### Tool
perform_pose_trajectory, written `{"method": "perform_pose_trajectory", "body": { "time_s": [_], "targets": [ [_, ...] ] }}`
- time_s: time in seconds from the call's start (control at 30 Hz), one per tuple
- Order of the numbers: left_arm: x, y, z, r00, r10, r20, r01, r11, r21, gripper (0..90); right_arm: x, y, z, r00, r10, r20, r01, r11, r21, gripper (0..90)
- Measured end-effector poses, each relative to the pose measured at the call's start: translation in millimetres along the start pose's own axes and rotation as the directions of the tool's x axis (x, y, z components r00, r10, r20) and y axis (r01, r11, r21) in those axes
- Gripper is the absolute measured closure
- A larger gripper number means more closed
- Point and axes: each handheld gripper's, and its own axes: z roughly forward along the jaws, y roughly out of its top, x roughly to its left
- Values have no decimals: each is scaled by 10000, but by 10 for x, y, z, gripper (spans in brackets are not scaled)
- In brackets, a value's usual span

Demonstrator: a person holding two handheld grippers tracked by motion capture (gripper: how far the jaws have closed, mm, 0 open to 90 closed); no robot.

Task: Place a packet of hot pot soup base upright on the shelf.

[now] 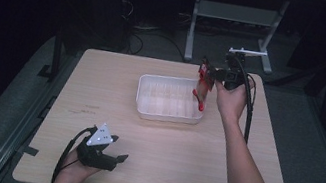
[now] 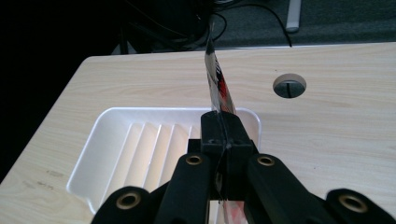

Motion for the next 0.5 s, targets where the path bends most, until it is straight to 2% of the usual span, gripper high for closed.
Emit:
{"method": "perform_pose_trajectory", "body": {
  "time_s": [0.5],
  "targets": [
    [2,3,-3,10000,22,26,-22,10000,-54,281,61,-37,170,9998,-56,216,53,9999,143,888]
  ]
}}
